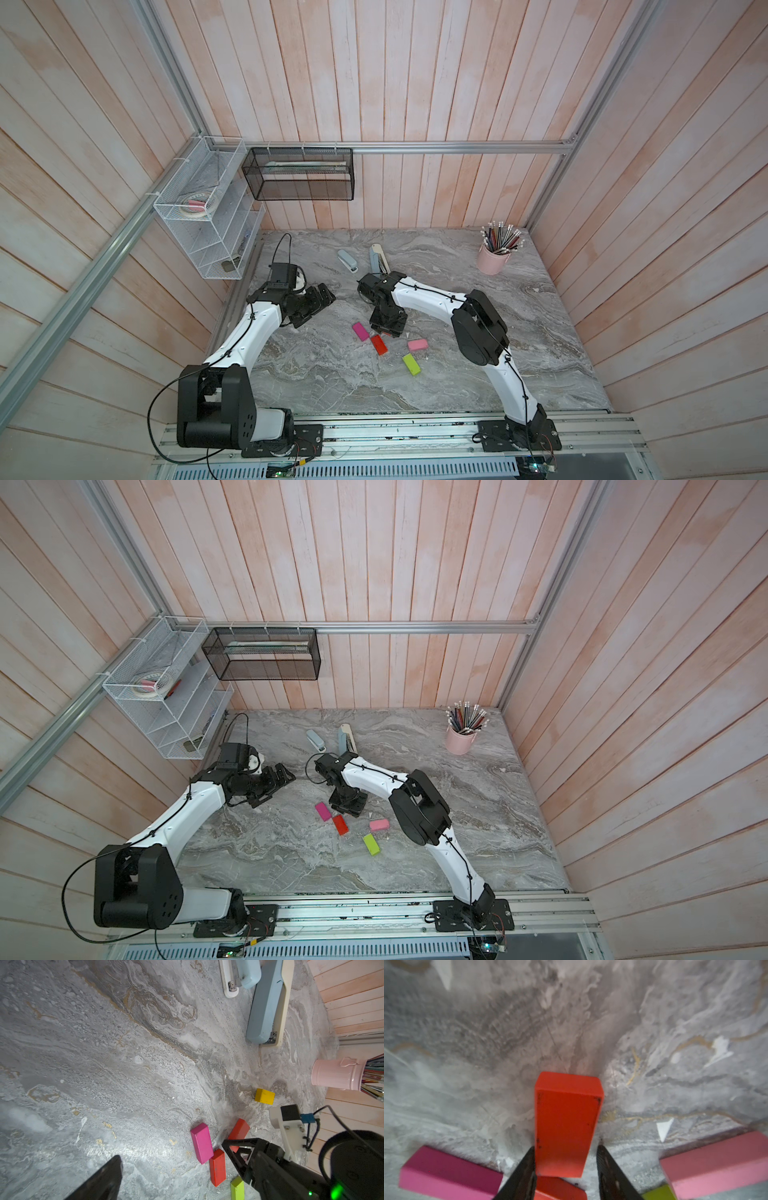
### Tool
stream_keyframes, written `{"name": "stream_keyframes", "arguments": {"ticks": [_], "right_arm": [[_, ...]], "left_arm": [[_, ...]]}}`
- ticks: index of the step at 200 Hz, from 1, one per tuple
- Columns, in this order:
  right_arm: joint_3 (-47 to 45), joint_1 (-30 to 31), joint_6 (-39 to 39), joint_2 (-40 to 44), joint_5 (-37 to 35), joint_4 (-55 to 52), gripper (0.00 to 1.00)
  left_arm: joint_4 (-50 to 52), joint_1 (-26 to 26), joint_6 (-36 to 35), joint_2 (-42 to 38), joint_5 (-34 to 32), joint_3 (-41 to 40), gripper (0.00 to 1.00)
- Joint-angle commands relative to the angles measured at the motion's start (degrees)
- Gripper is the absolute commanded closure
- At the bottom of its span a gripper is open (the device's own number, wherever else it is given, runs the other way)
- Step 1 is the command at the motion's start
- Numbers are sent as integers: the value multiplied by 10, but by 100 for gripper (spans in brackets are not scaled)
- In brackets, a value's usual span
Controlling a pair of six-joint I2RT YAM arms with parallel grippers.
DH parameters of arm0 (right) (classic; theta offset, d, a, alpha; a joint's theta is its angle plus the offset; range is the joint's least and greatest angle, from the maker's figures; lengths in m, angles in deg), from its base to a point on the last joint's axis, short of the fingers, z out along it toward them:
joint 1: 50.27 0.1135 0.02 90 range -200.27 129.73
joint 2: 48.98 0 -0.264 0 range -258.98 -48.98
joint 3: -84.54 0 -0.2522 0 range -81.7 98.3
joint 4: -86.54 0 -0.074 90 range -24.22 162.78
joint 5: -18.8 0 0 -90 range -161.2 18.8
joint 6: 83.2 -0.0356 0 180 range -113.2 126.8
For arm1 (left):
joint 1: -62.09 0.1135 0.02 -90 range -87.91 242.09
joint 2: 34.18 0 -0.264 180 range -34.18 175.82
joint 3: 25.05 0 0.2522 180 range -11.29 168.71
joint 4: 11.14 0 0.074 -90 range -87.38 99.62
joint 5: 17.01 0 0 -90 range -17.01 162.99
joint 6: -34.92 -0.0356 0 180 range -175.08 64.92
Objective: Assemble the number 6 with building blocks
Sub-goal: Pick up the building block from the center of the board, then assemble the building block at the center of the board.
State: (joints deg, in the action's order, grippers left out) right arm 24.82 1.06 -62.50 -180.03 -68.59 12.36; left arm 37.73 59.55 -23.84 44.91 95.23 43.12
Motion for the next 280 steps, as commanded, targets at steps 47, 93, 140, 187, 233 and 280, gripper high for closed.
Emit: {"name": "stream_keyframes", "arguments": {"ticks": [47,93,140,187,233,280], "right_arm": [[9,2,48,8,-49,-8,70],[36,1,137,10,-86,-15,70],[55,-9,190,2,-77,-16,69],[69,-20,222,-9,-68,-18,68],[80,-31,264,-27,-52,-14,68],[79,-47,281,-38,-32,-6,67]], "left_arm": [[1,4,-15,7,3,3,0],[-2,5,-14,7,5,-1,0],[-2,6,-11,9,9,2,0],[1,6,-7,12,8,15,0],[0,6,0,11,9,17,0],[-2,6,9,3,3,14,0]]}}
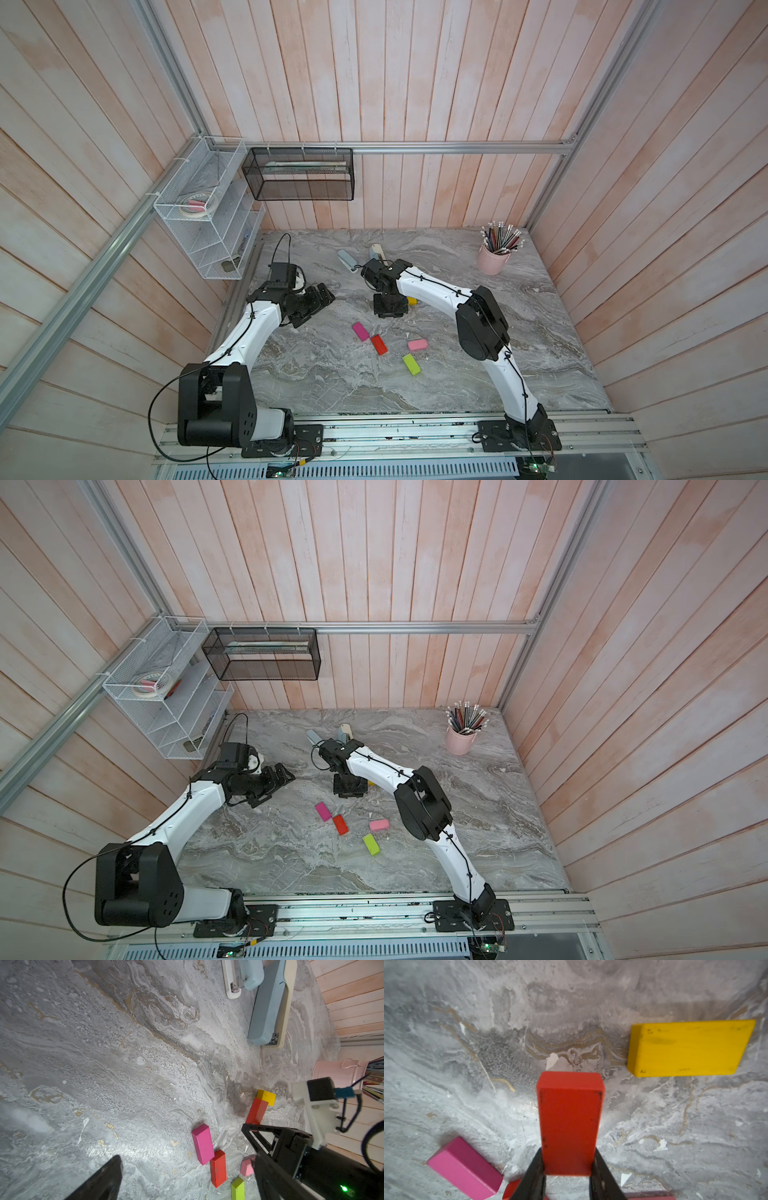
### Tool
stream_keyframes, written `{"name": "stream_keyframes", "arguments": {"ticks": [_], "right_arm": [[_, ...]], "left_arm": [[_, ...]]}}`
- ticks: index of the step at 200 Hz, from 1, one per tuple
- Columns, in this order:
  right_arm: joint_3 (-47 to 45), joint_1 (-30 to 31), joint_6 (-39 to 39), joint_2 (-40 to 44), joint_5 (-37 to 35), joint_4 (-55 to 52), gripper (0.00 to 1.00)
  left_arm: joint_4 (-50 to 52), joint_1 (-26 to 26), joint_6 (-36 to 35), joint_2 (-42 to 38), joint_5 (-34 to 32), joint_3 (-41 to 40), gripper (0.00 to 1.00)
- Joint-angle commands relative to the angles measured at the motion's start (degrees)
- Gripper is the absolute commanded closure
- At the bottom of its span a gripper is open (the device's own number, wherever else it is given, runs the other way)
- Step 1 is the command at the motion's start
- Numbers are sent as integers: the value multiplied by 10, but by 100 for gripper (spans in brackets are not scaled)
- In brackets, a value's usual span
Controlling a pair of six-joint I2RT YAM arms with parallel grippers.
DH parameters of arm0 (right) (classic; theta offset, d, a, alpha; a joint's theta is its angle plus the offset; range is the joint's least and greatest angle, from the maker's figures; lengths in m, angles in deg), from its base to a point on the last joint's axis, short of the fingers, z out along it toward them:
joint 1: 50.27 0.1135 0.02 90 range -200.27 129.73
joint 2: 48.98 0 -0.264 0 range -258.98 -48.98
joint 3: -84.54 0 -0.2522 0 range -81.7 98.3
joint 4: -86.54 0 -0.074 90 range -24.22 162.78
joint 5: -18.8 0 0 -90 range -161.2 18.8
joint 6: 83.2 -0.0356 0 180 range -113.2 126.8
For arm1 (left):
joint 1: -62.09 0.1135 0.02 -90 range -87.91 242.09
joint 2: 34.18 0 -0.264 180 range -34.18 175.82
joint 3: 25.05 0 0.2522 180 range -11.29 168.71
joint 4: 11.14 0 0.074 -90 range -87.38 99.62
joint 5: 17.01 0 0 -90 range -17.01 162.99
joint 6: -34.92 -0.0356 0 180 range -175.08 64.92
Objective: Assemble the number 6 with building blocks
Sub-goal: Assemble the building block at the center of the board.
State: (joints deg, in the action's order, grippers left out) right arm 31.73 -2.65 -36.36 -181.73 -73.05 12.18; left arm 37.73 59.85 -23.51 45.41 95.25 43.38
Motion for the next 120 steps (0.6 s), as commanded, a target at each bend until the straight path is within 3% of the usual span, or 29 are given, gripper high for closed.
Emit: {"name": "stream_keyframes", "arguments": {"ticks": [1,120], "right_arm": [[10,-10,19,-21,12,-5,67],[42,-44,57,-55,31,-21,64]], "left_arm": [[-3,3,6,-2,2,11,0],[-15,3,17,6,-1,13,0]]}}
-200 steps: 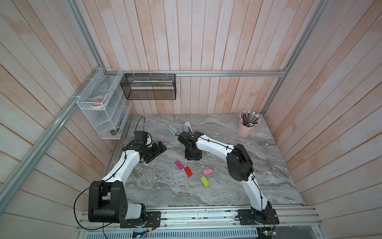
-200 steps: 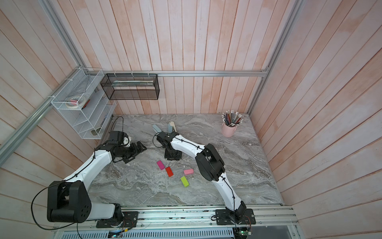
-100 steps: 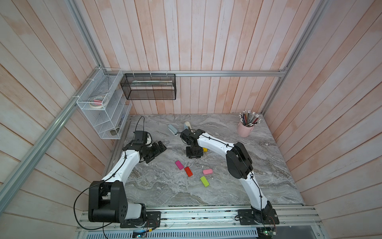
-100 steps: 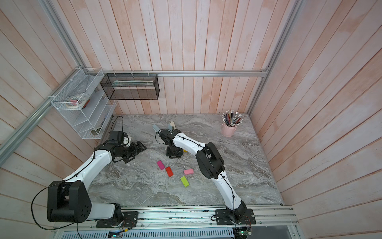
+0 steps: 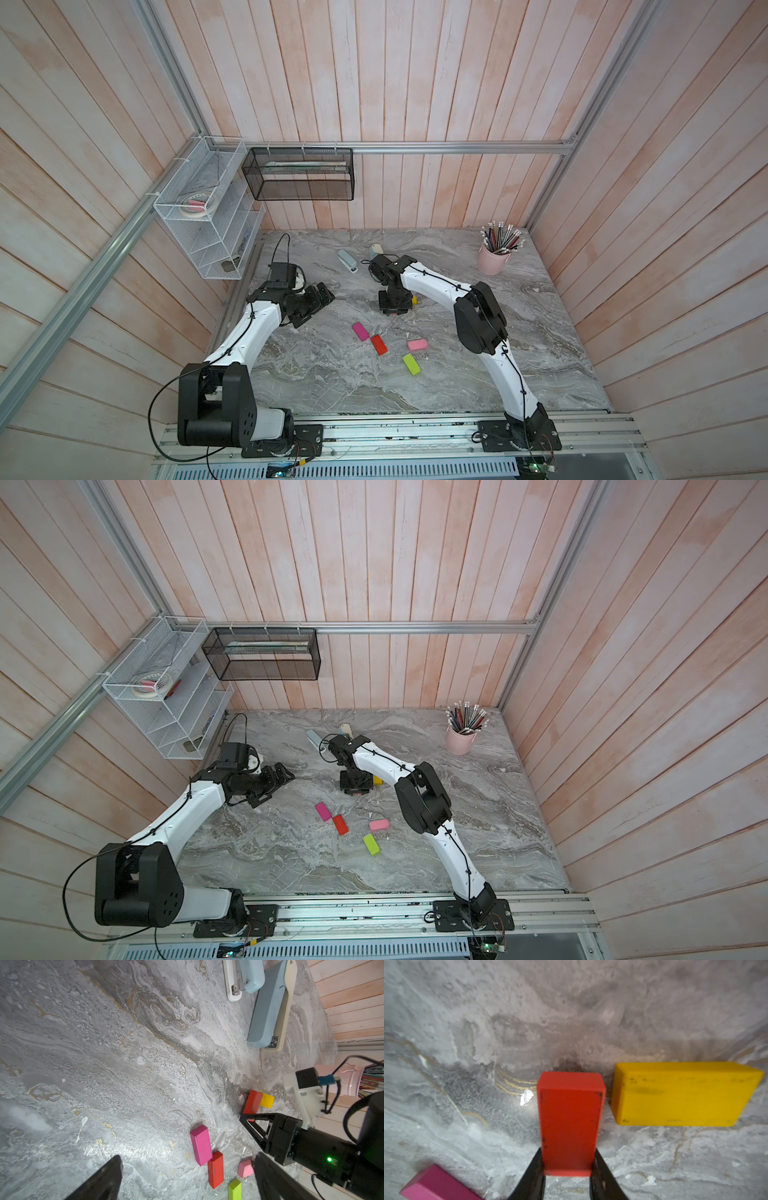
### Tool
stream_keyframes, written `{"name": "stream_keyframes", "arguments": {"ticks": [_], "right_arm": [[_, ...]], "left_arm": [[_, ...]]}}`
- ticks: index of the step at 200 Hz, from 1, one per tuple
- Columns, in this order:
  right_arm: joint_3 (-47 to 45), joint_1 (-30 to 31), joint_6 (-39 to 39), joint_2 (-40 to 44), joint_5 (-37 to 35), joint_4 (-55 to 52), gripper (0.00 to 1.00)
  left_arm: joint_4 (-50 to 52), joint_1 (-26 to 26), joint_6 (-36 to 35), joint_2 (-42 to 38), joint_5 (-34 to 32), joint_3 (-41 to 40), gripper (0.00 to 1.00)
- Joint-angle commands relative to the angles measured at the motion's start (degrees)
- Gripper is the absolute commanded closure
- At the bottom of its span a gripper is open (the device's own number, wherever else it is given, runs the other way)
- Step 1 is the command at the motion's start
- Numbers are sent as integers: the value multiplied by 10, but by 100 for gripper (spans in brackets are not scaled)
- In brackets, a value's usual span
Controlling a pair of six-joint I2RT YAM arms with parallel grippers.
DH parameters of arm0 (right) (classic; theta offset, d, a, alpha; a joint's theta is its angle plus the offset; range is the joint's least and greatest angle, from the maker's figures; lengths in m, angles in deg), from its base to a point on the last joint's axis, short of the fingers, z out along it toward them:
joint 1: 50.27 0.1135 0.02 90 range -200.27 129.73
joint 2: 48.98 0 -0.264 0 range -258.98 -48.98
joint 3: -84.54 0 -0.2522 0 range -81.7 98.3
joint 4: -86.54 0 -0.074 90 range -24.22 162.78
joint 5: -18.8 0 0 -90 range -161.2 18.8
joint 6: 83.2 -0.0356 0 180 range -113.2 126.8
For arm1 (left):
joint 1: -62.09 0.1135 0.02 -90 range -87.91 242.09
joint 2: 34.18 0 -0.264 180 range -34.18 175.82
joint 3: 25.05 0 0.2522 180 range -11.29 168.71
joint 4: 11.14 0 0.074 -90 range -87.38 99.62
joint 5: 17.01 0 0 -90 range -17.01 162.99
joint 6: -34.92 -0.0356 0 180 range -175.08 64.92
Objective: Assemble the number 6 with building blocks
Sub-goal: Assemble the building block at the center of the board.
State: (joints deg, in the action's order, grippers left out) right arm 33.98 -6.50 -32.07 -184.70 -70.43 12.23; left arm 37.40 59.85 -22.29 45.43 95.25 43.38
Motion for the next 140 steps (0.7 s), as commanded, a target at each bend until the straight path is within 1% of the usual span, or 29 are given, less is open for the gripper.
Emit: {"name": "stream_keyframes", "arguments": {"ticks": [1,77,140], "right_arm": [[20,-5,14,-25,5,-22,64],[24,-9,16,-37,8,-36,64],[11,-10,2,-26,6,-40,63]], "left_arm": [[-12,3,5,6,-1,13,0],[-16,3,9,6,-3,8,0],[-18,3,10,7,-2,8,0]]}}
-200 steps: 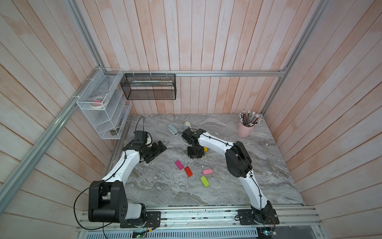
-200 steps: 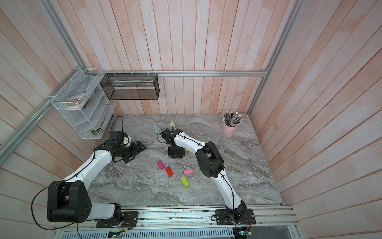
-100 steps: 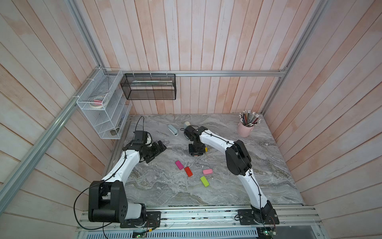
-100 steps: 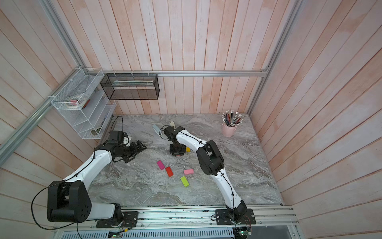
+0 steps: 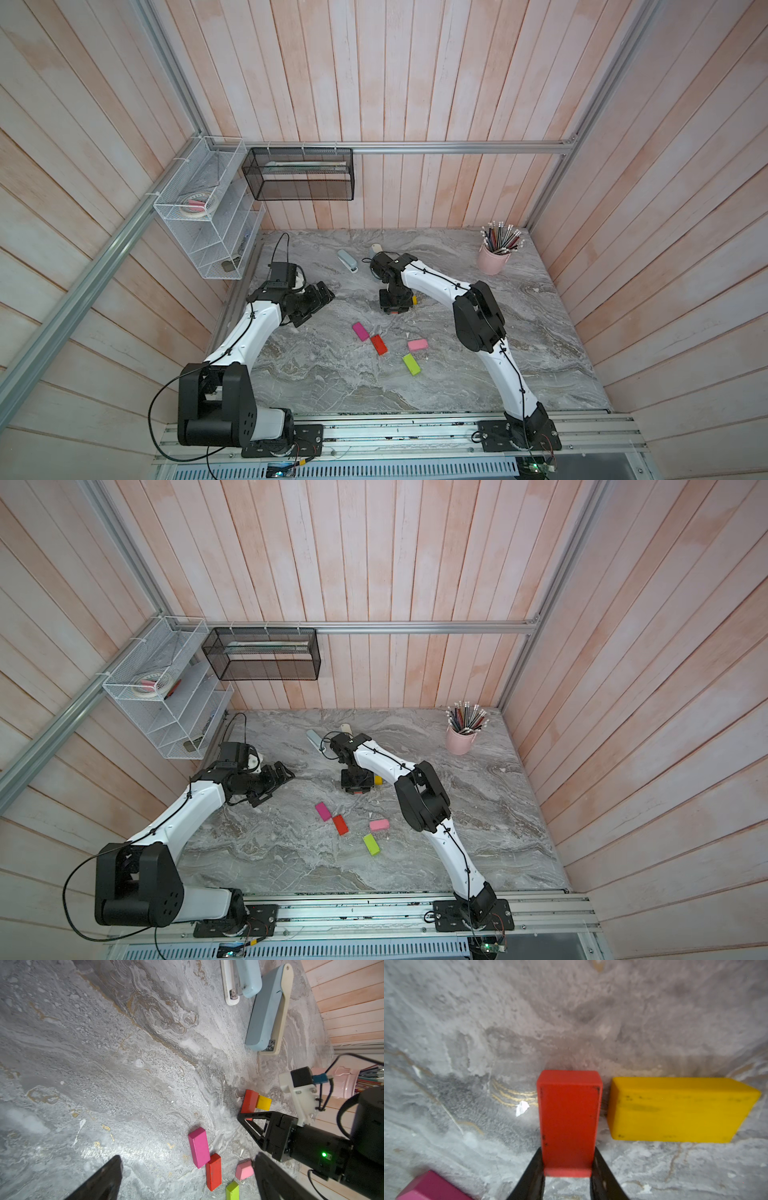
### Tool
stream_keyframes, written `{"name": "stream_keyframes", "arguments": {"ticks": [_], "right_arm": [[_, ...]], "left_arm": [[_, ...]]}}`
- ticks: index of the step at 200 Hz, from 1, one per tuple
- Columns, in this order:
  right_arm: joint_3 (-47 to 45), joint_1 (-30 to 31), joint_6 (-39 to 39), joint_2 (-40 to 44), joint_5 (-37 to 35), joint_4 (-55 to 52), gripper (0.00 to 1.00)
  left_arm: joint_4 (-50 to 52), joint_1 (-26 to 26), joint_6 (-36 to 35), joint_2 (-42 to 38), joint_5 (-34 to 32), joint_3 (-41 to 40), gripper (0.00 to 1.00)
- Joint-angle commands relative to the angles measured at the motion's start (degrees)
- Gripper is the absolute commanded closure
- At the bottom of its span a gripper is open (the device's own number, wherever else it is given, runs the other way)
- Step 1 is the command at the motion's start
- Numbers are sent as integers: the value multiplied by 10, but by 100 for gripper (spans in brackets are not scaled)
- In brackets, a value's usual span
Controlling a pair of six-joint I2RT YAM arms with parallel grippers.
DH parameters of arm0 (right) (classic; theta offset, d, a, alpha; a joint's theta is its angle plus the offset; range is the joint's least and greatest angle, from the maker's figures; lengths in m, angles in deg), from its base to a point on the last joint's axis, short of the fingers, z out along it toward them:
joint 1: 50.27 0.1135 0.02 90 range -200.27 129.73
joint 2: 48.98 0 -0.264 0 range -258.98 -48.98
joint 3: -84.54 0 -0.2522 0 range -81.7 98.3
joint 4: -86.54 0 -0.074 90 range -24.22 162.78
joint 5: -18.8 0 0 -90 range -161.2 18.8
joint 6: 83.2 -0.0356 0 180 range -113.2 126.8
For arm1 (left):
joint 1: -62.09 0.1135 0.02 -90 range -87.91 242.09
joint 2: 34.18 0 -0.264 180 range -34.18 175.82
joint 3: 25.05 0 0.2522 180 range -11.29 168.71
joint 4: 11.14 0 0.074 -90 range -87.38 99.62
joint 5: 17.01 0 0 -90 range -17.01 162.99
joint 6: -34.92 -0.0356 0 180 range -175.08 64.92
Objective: Assemble the number 6 with building blocks
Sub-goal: Assemble the building block at the center of the board.
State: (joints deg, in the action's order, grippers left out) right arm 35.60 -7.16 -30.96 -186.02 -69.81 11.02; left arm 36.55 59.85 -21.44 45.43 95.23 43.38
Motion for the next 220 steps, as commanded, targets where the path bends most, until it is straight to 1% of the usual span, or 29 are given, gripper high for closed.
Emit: {"name": "stream_keyframes", "arguments": {"ticks": [1,62,220], "right_arm": [[-5,-3,-9,-13,0,-27,63],[-21,-4,-24,-5,-1,-25,63],[-55,-5,-31,11,3,-15,63]], "left_arm": [[-10,3,1,7,-2,9,0],[-9,3,-3,9,0,9,0],[-6,3,-7,12,4,12,0]]}}
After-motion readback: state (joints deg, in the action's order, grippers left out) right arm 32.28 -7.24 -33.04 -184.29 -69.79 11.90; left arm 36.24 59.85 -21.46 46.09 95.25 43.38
